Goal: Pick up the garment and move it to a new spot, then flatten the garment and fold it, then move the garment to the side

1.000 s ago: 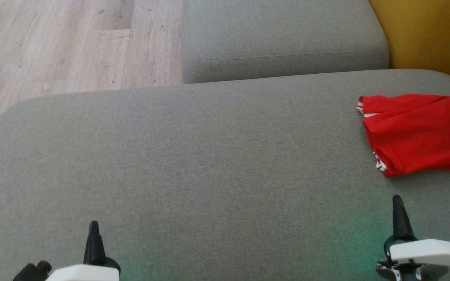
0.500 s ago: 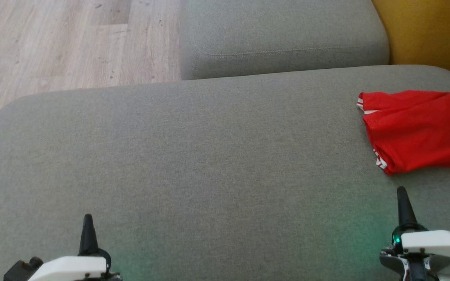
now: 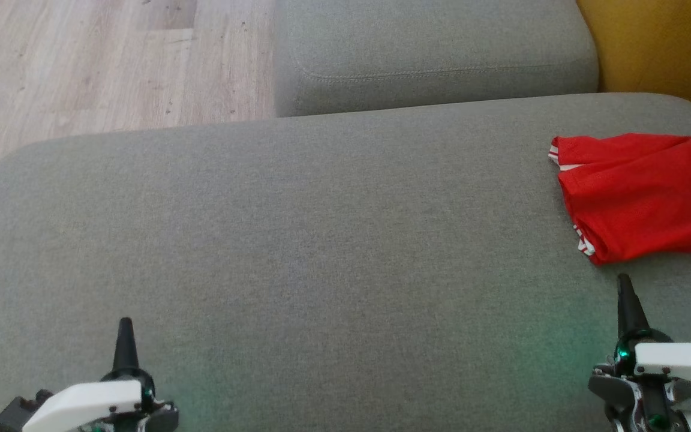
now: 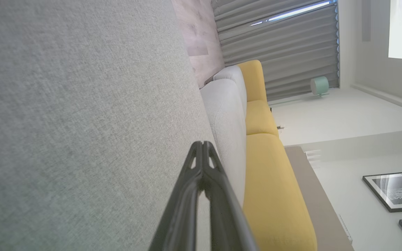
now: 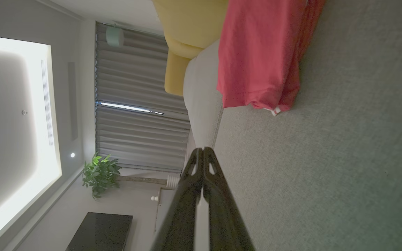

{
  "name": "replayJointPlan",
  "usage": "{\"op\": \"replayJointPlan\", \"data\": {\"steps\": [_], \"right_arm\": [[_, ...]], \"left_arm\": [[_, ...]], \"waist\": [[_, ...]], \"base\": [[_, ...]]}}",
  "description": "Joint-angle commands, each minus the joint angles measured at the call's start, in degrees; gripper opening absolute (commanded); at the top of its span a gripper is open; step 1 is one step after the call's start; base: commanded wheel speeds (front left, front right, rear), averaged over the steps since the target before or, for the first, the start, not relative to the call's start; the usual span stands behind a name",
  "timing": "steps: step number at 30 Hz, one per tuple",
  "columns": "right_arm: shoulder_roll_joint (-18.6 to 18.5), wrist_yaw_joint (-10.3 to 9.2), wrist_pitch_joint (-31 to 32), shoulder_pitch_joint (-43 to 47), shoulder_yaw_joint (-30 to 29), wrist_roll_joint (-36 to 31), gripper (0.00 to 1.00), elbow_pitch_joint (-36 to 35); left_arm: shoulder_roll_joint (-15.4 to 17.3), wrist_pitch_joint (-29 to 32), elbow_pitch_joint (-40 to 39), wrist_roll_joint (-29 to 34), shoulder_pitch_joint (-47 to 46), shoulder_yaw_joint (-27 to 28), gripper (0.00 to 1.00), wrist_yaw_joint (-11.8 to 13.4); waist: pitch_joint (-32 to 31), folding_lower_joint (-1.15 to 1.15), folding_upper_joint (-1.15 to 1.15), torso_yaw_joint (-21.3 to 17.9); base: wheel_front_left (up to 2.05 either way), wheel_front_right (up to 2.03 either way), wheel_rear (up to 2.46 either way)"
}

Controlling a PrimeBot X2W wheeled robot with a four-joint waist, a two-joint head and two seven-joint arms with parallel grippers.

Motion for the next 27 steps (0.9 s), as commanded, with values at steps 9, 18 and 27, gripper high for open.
{"op": "replayJointPlan", "data": {"steps": [9, 18, 27], "right_arm": [[-1.3, 0.36, 2.1, -4.5, 0.0, 7.4, 0.00, -2.2], [-1.3, 0.39, 3.7, -5.8, -0.8, 13.3, 0.00, -2.2], [-1.2, 0.40, 4.1, -6.1, -1.1, 14.3, 0.00, -2.2]], "left_arm": [[0.7, 1.8, -1.1, -7.1, -5.2, 3.8, 0.00, -1.4], [0.6, 3.4, -0.6, -12.9, -6.7, 5.3, 0.00, -2.2], [0.5, 3.8, -0.5, -13.9, -7.0, 5.7, 0.00, -2.4]], "waist": [[0.6, 0.00, 0.00, -0.1], [1.1, 0.00, 0.00, -0.3], [1.2, 0.00, 0.00, -0.3]], "base": [[0.00, 0.00, 0.00], [0.00, 0.00, 0.00], [0.00, 0.00, 0.00]]}}
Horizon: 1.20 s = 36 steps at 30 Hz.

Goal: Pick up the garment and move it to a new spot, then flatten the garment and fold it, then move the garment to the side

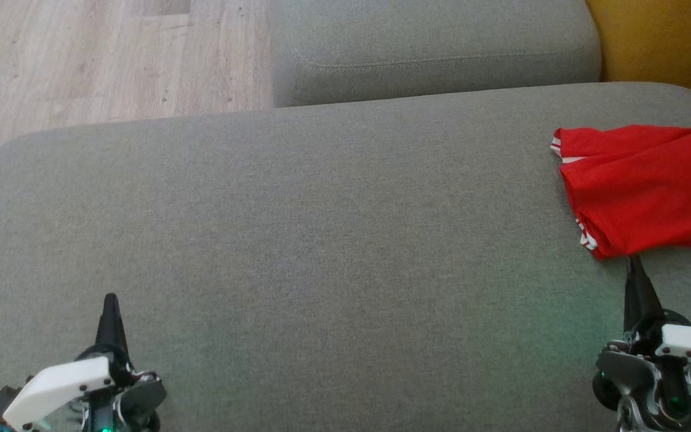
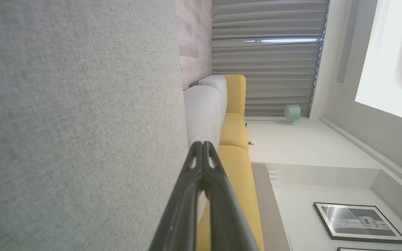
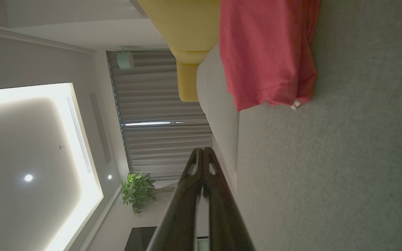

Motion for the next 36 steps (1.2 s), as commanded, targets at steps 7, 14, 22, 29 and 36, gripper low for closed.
{"op": "replayJointPlan", "data": {"steps": [7, 14, 22, 29, 36], "right_arm": [[-1.0, 0.40, 0.5, -3.0, 0.9, 0.1, 0.00, -2.2], [-0.9, 0.40, 0.6, -3.0, 0.8, 0.0, 0.00, -2.2], [-0.8, 0.40, 0.8, -3.0, 0.7, -0.1, 0.00, -2.2], [-0.8, 0.40, 0.8, -3.0, 0.6, -0.2, 0.00, -2.1], [-0.7, 0.40, 0.9, -3.0, 0.5, -0.3, 0.00, -2.1]], "left_arm": [[0.5, 0.4, -1.6, 0.0, -2.7, 2.4, 0.00, -0.4], [0.4, 0.5, -1.6, 0.2, -2.8, 2.6, 0.00, -0.4], [0.2, 0.7, -1.6, 0.3, -2.8, 2.8, 0.00, -0.4], [0.1, 0.8, -1.6, 0.4, -2.8, 2.9, 0.00, -0.4], [0.0, 0.9, -1.6, 0.5, -2.8, 3.1, 0.00, -0.4]], "waist": [[0.0, 0.00, 0.00, 0.0], [0.0, 0.00, 0.00, 0.0], [0.0, 0.00, 0.00, 0.0], [0.0, 0.00, 0.00, 0.0], [0.0, 0.00, 0.00, 0.0]], "base": [[0.00, 0.00, 0.00], [0.00, 0.00, 0.00], [0.00, 0.00, 0.00], [0.00, 0.00, 0.00], [0.00, 0.00, 0.00]]}}
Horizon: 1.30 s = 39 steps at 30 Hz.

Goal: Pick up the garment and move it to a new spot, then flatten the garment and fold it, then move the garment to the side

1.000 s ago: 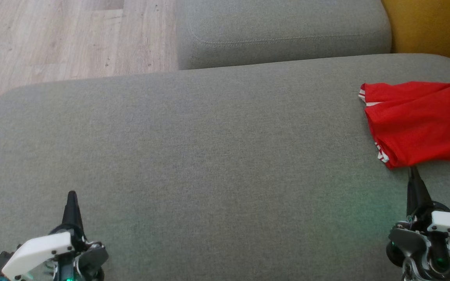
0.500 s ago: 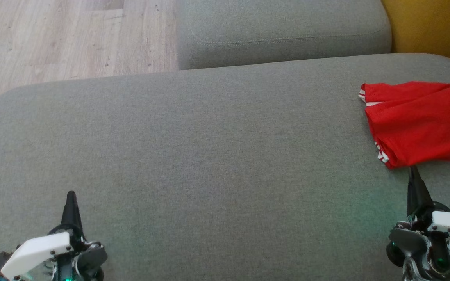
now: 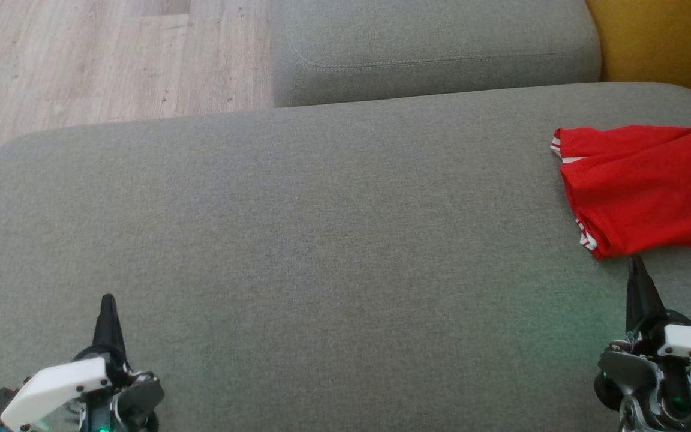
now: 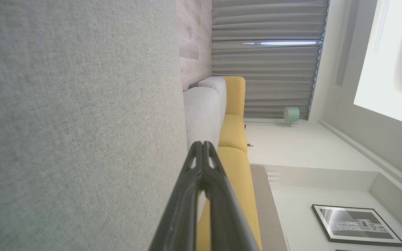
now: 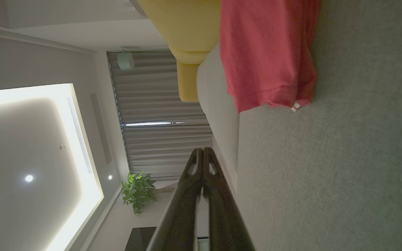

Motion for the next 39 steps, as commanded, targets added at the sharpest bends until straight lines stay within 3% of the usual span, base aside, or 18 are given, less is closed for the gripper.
{"op": "replayJointPlan", "data": {"steps": [1, 39], "right_arm": [[-0.7, 0.40, 0.4, -3.0, 1.0, -0.3, 0.00, -2.1], [-0.4, 0.40, 0.7, -3.1, 0.6, -0.6, 0.00, -2.1]], "left_arm": [[0.5, 0.4, -1.6, 0.6, -2.8, 2.0, 0.00, -0.4], [0.1, 0.8, -1.6, 1.0, -2.8, 2.5, 0.00, -0.4]], "waist": [[0.0, 0.00, 0.00, 0.0], [0.0, 0.00, 0.00, 0.0]], "base": [[0.00, 0.00, 0.00], [0.00, 0.00, 0.00]]}}
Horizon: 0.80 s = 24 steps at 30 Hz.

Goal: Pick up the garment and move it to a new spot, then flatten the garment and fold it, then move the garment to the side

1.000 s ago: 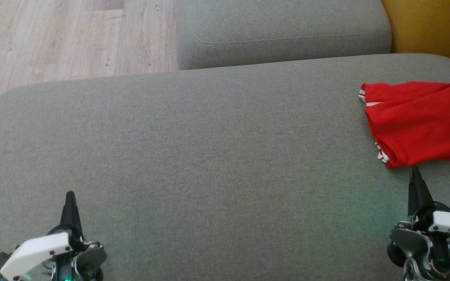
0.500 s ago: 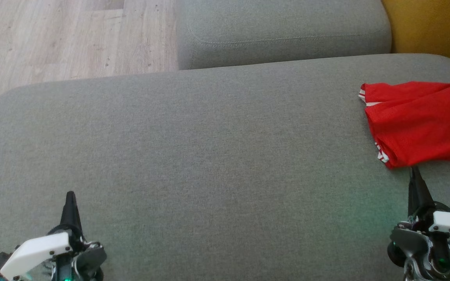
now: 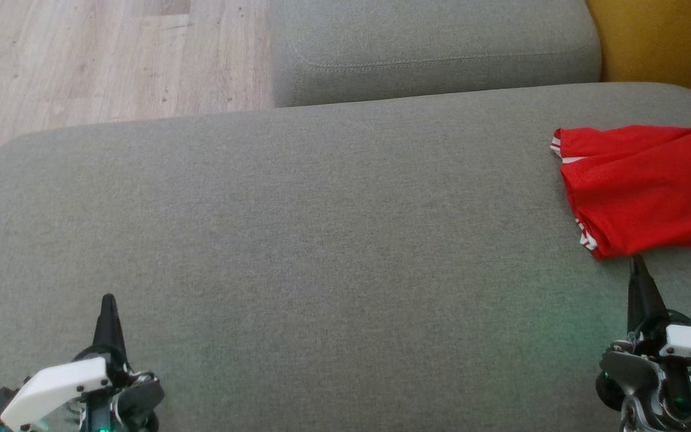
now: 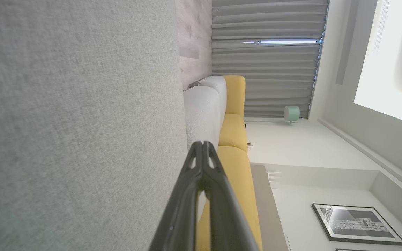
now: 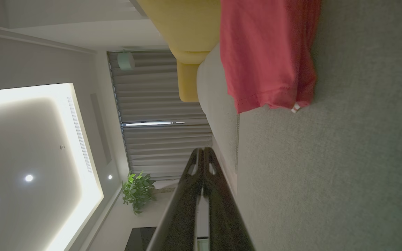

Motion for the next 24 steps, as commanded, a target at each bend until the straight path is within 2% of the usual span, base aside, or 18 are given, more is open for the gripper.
{"op": "replayJointPlan", "data": {"steps": [1, 24], "right_arm": [[-0.5, 0.40, 0.2, -3.1, 1.1, -0.4, 0.00, -2.1], [-0.4, 0.40, 0.4, -3.1, 0.9, -0.5, 0.00, -2.1]], "left_arm": [[0.4, 0.4, -1.6, 0.5, -2.8, 2.0, 0.00, -0.4], [0.2, 0.6, -1.6, 0.7, -2.9, 2.3, 0.00, -0.4]], "waist": [[0.0, 0.00, 0.00, 0.0], [0.0, 0.00, 0.00, 0.0]], "base": [[0.00, 0.00, 0.00], [0.00, 0.00, 0.00]]}}
